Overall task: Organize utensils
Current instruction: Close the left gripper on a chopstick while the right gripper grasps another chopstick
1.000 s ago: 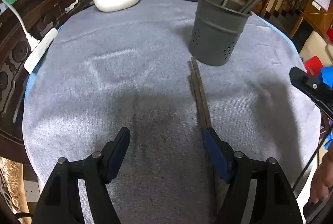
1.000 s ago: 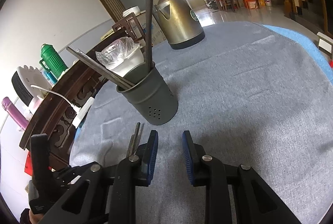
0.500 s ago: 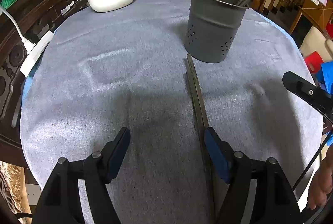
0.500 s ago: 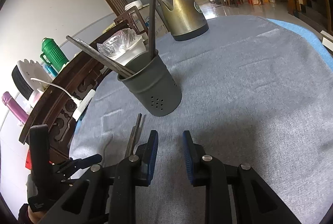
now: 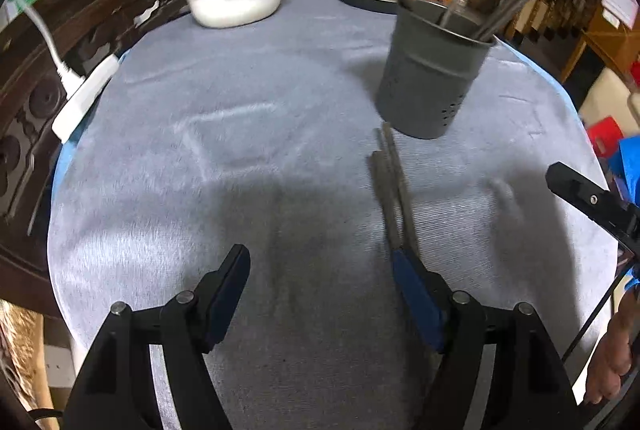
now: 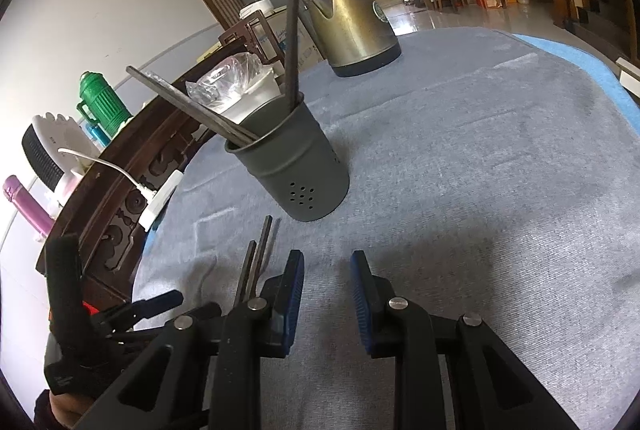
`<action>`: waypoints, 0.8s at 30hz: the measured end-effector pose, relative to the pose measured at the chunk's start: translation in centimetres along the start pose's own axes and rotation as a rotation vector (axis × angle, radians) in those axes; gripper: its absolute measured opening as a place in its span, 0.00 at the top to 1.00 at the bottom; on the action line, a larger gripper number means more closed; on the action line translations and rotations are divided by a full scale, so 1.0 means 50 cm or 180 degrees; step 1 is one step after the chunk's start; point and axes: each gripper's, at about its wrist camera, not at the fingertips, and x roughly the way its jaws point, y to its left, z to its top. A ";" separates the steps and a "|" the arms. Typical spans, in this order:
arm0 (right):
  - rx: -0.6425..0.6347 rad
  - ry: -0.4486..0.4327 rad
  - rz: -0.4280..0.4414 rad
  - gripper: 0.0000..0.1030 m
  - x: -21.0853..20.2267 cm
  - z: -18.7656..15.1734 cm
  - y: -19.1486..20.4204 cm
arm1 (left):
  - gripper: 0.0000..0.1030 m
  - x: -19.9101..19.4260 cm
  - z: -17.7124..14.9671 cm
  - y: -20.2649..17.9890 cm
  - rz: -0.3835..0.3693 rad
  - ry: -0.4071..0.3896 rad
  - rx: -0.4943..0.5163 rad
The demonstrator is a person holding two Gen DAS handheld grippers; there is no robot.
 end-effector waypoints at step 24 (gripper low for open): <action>-0.0091 0.0136 0.0081 0.74 0.019 0.001 0.025 | 0.40 0.016 0.001 0.033 0.0035 0.0096 -0.0177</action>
